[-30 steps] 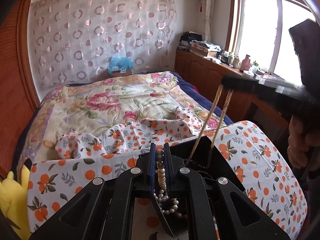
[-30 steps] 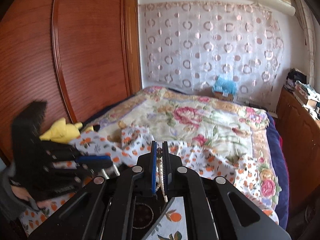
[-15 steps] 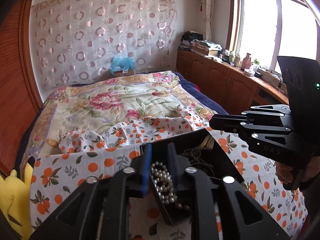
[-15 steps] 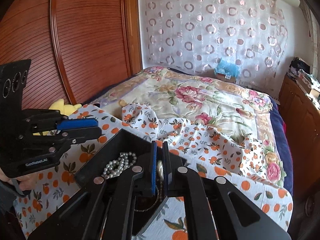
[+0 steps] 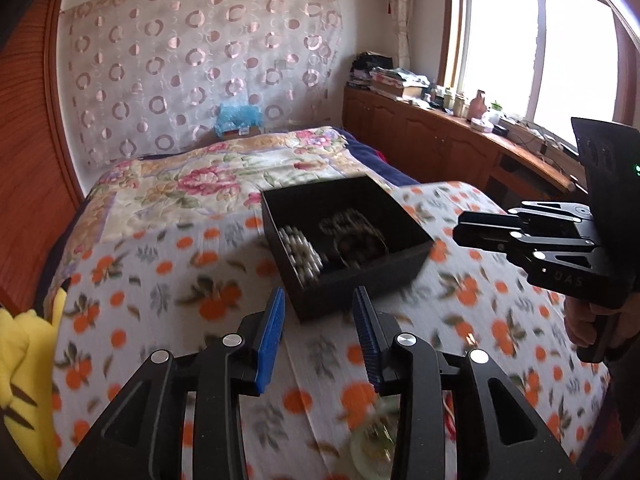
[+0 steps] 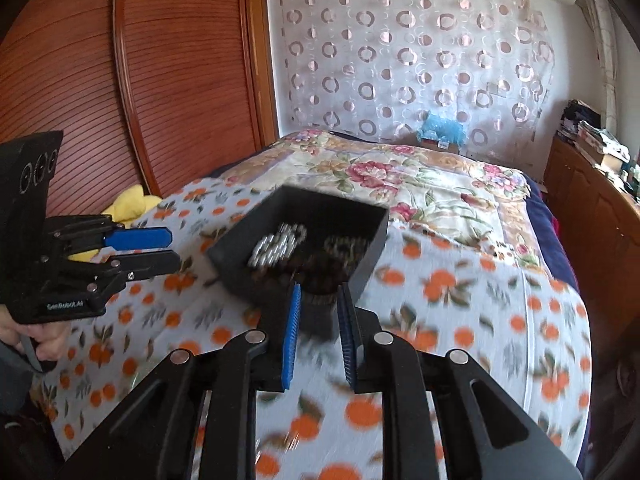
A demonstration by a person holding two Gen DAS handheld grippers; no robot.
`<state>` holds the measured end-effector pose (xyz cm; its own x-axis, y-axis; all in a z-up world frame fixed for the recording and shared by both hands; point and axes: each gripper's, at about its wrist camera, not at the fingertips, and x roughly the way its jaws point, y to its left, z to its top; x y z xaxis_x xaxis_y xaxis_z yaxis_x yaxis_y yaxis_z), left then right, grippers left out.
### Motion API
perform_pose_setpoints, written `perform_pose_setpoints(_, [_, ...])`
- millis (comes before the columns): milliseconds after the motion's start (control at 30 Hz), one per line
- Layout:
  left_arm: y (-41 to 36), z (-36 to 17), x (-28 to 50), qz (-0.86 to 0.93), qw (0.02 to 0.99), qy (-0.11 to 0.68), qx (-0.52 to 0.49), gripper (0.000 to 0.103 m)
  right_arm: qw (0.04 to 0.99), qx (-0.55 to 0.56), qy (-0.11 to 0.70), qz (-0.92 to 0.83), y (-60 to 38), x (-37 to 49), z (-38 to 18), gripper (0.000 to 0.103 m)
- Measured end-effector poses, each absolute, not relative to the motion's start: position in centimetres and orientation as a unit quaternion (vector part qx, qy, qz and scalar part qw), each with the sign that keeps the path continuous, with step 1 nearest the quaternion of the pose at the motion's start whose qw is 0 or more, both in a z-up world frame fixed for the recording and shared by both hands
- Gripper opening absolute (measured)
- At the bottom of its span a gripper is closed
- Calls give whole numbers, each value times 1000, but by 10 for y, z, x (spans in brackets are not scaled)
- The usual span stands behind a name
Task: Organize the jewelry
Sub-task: 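Withdraw both tools from the box back toward the pile, then grasp red cord with silver hair comb using left tool and lift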
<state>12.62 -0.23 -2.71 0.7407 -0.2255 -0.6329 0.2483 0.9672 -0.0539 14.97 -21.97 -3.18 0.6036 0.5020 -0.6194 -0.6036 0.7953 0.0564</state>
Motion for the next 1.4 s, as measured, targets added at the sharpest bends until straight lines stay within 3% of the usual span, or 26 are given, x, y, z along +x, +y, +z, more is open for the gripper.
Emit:
perform_pose_setpoints(300, [-13, -44, 81, -134, 927, 350, 19, 33, 891, -55, 335, 303, -239, 76, -56, 33])
perform_pose_setpoints(367, [-14, -46, 75, -135, 925, 354, 19, 33, 890, -43, 341, 301, -243, 67, -61, 40])
perform_pose_setpoints(767, [-39, -61, 73, -173, 906, 385, 25, 33, 885, -44, 372, 276, -255, 41, -91, 41])
perform_pose_setpoints(900, [-50, -67, 85, -184, 897, 400, 29, 24, 882, -46, 379, 276, -256, 38, -96, 41])
perform_pose_setpoints(1300, [-57, -84, 114, -182, 880, 438, 33, 17, 883, -43, 368, 289, -257, 33, -97, 42])
perform_pose_setpoints(1400, [-56, -84, 113, -186, 879, 437, 32, 5, 883, -43, 366, 290, -257, 33, -97, 42])
